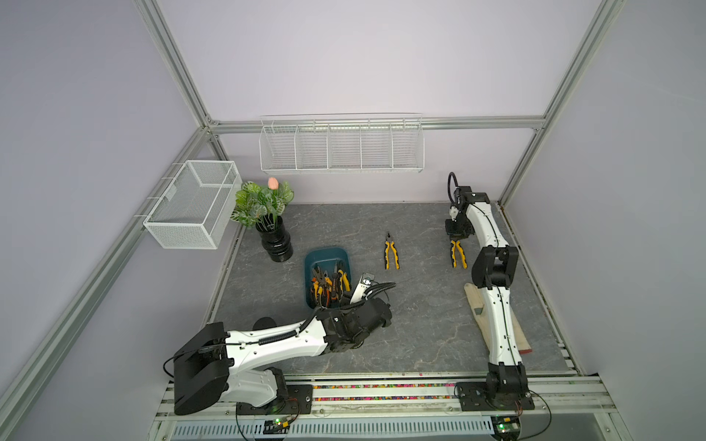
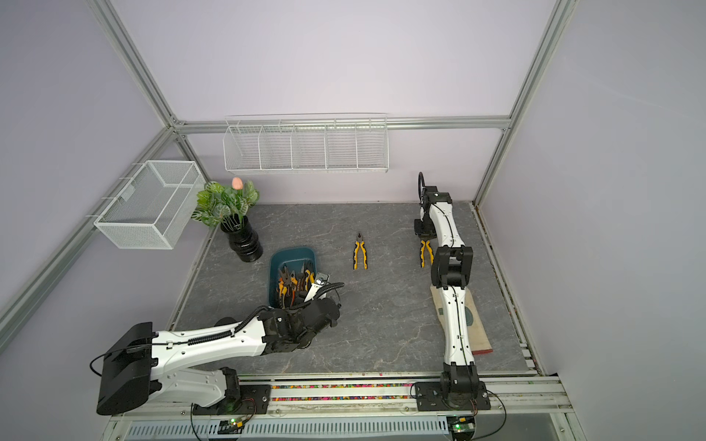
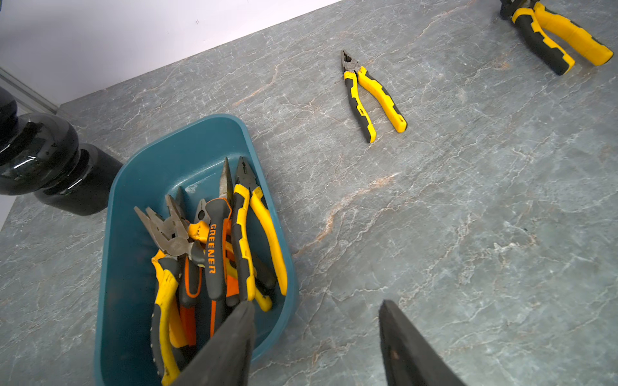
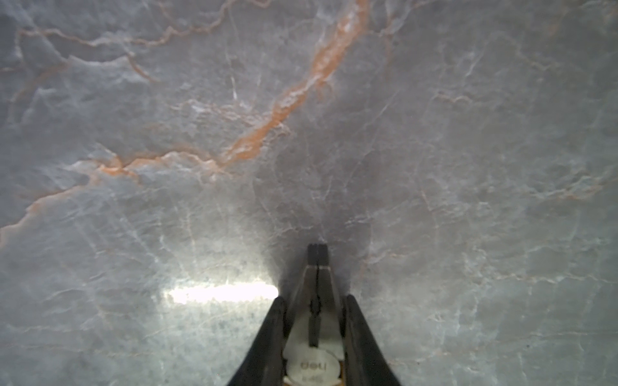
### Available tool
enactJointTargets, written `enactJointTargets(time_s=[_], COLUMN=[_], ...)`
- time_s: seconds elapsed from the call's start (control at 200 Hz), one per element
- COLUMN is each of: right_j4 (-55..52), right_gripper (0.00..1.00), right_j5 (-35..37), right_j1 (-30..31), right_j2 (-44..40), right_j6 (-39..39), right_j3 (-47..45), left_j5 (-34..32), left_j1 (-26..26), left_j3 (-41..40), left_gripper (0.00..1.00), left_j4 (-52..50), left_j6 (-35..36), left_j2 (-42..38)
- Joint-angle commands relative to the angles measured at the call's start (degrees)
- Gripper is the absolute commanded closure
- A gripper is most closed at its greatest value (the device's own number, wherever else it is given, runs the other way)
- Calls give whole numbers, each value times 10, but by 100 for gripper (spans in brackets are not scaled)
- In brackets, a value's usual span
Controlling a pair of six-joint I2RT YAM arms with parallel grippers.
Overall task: Take the pliers out of the storage box
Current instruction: Place the pliers at the center of the board.
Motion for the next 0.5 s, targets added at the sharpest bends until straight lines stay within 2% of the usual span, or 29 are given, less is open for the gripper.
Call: enactJointTargets(time_s=[0.0,0.05,0.155,0.265,0.34,0.4,0.495], right_j4=[9,10,10,12,17,19,23], right_gripper=[77,72,70,49,43,32,30], right_j5=[-16,-16,-17,-22,-31,-22,17], right_j1=[3,2,3,4,5,10,24], right_j2=[16,18,19,14,7,-6,-44], right_j6=[11,12,14,17,19,22,24], right_j3=[11,12,12,13,13,13,10], left_j5=[-1,-1,-2,-4,-6,-10,-13], left_j1=[4,4,3,4,4,4,10], left_j3=[14,12,9,12,15,17,20], left_gripper=[39,39,39,39,37,37,37], left_j4=[-13,-14,-16,-22,-29,-39,-64], left_j6=[-19,-20,-22,-25,-25,-24,-30], left_j2=[0,-2,-6,-10,-13,-16,-28])
